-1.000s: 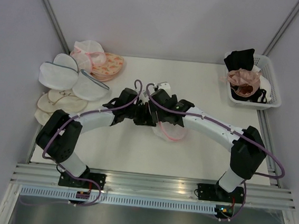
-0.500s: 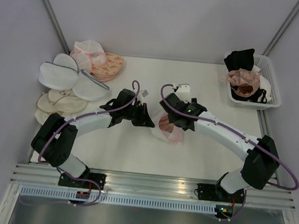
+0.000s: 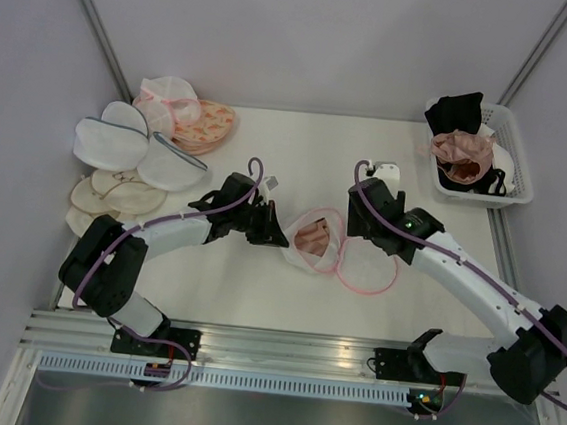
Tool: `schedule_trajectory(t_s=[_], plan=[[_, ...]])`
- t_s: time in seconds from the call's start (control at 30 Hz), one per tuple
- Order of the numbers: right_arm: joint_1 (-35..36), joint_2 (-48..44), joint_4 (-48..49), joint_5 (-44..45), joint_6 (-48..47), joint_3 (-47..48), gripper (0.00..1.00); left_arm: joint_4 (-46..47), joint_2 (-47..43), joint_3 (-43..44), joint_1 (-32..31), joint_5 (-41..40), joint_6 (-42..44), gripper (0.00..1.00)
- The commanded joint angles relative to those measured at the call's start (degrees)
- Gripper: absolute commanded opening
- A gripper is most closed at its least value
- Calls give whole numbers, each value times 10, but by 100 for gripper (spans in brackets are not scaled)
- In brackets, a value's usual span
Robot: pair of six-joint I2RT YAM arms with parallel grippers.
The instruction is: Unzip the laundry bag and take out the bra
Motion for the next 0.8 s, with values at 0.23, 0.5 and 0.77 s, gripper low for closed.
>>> schedule_trajectory(t_s=[0.23, 0.5, 0.77], plan=[[3, 23, 271, -350, -53, -103, 62, 75, -20, -26, 1, 48, -38, 2], [3, 86, 384, -386, -51, -142, 59, 130, -28, -38, 1, 97, -81, 2], [4, 179, 340, -220, -53, -97, 58, 136, -28, -56, 1, 102, -83, 2]])
